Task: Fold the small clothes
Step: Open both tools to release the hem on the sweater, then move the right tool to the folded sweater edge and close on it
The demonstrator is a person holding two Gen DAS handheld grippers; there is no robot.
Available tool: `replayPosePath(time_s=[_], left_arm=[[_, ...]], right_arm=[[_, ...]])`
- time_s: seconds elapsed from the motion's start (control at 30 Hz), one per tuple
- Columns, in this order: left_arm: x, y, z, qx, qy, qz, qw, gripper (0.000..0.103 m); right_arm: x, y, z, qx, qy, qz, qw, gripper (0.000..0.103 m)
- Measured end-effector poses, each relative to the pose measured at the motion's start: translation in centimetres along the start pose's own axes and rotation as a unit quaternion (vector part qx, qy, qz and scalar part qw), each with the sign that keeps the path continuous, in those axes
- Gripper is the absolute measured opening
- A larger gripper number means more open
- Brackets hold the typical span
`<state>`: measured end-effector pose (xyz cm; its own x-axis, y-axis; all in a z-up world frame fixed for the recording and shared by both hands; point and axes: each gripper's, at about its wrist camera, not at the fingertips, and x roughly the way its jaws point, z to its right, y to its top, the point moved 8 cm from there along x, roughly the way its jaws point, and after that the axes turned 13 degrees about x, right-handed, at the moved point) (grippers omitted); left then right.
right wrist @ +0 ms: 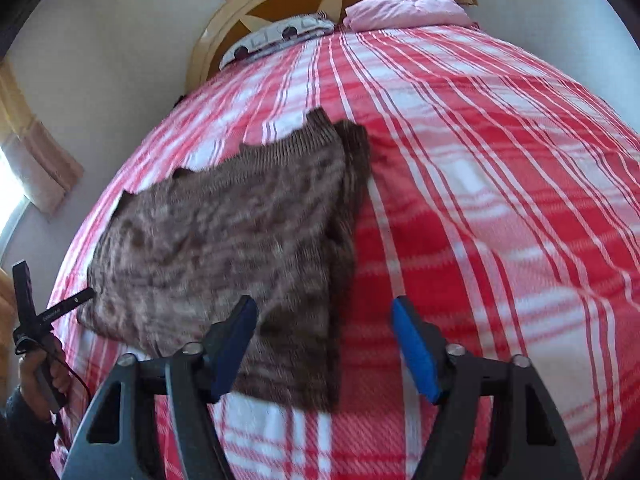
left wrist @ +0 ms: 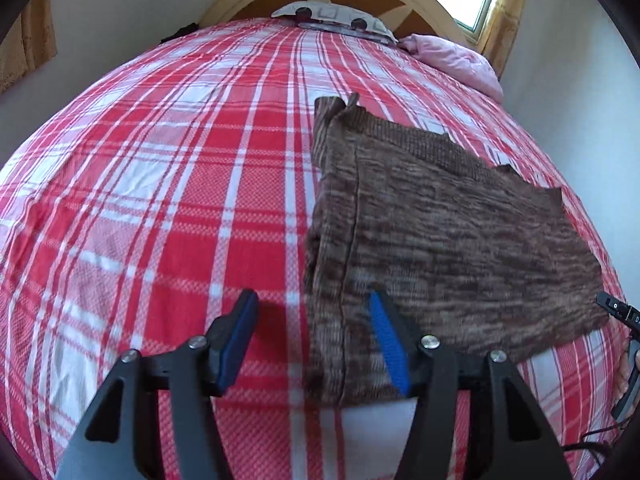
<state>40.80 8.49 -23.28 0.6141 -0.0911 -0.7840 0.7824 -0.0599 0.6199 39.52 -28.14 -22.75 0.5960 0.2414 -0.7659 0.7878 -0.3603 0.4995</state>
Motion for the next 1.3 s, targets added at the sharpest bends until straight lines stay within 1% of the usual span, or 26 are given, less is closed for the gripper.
replayPosePath(time_s=[0.03,0.07,0.13,0.17,0.23,0.27,0.37,0.43,0.5,0.57,0.63,0.67,0.73,0.77,0.83,0.87,0.93,0.97,1.0,1.03,1.07,1.17,1.3], left_arm=[[-0.1,-0.3,0.1,0.007,0.005,-0.006,0.9999,0.060],[-0.1,-0.5,0.3,0.015,0.009,-0.010,0.9998,0.060],[0.0,-0.8,0.6,0.040,0.021,-0.013,0.9989,0.062],[-0.1,-1.0,0.5,0.042,0.025,-0.015,0.9987,0.063],[-0.4,-1.4,0.3,0.032,0.027,-0.021,0.9989,0.063],[-0.6,-1.6,0.4,0.037,0.030,-0.022,0.9986,0.063],[-1.0,-2.4,0.5,0.050,0.033,-0.018,0.9980,0.063],[-1.3,-2.6,0.3,0.045,0.031,-0.020,0.9983,0.063],[-1.7,-2.4,0.2,0.029,0.016,-0.018,0.9993,0.062],[-2.0,-2.2,0.1,0.008,0.004,-0.010,0.9999,0.062],[-2.3,-1.8,0.0,-0.008,-0.004,0.005,0.9999,0.062],[-2.2,-1.5,-0.2,-0.016,-0.001,0.007,0.9998,0.062],[-1.8,-1.2,-0.6,-0.032,0.000,0.009,0.9994,0.065],[-1.4,-1.3,-0.8,-0.035,0.006,0.000,0.9994,0.066],[-0.8,-1.7,-0.7,-0.022,0.018,-0.012,0.9995,0.066],[-0.8,-1.8,-0.3,-0.003,0.027,-0.013,0.9995,0.066],[-0.8,-2.0,0.2,0.020,0.033,-0.018,0.9991,0.073],[-0.8,-2.2,0.4,0.028,0.032,-0.017,0.9990,0.073],[-0.8,-2.3,0.4,0.032,0.032,-0.015,0.9989,0.073],[-0.8,-2.4,0.4,0.033,0.031,-0.014,0.9989,0.074],[-0.9,-2.5,0.3,0.035,0.030,-0.014,0.9988,0.075],[-0.9,-2.6,0.6,0.043,0.037,-0.013,0.9983,0.076],[-1.1,-2.8,0.6,0.044,0.041,-0.010,0.9982,0.077]], right_arm=[[-0.3,-0.5,0.3,-0.010,-0.010,0.005,1.000,0.053],[-0.5,-0.8,0.5,-0.015,-0.015,0.007,1.000,0.049],[-0.7,-1.3,0.8,-0.014,-0.014,0.003,1.000,0.046],[-0.6,-1.6,1.0,-0.019,-0.026,-0.001,0.999,0.044],[-0.7,-2.3,0.9,-0.033,-0.043,-0.001,0.999,0.044],[-0.8,-2.9,0.7,-0.051,-0.059,0.000,0.997,0.044],[-1.2,-3.8,0.3,-0.081,-0.079,-0.004,0.994,0.044],[-1.5,-3.6,0.4,-0.074,-0.073,-0.008,0.995,0.044],[-2.1,-2.9,0.2,-0.058,-0.069,-0.001,0.996,0.044],[-3.5,-1.7,-0.6,-0.043,-0.056,0.033,0.997,0.044],[-4.4,-0.7,-2.1,-0.043,-0.039,0.063,0.996,0.045],[-4.3,-0.3,-3.2,-0.049,-0.028,0.067,0.996,0.046],[-3.2,-0.2,-5.3,-0.065,-0.005,0.055,0.996,0.047],[-2.5,-0.4,-6.3,-0.075,0.004,0.048,0.996,0.047],[-1.0,-1.0,-7.7,-0.098,0.009,0.032,0.995,0.047],[-0.1,-1.4,-8.0,-0.109,0.003,0.025,0.994,0.047],[1.1,-2.4,-7.7,-0.107,-0.014,0.009,0.994,0.047],[1.8,-3.1,-7.0,-0.096,-0.020,-0.006,0.995,0.047],[2.0,-3.5,-6.7,-0.092,-0.018,-0.008,0.996,0.047],[1.9,-4.0,-6.4,-0.100,-0.015,0.002,0.995,0.047],[1.9,-4.6,-6.2,-0.113,-0.020,0.006,0.993,0.047],[1.6,-5.4,-6.0,-0.124,-0.037,0.007,0.992,0.047],[0.8,-5.3,-6.4,-0.138,-0.064,0.015,0.988,0.047]])
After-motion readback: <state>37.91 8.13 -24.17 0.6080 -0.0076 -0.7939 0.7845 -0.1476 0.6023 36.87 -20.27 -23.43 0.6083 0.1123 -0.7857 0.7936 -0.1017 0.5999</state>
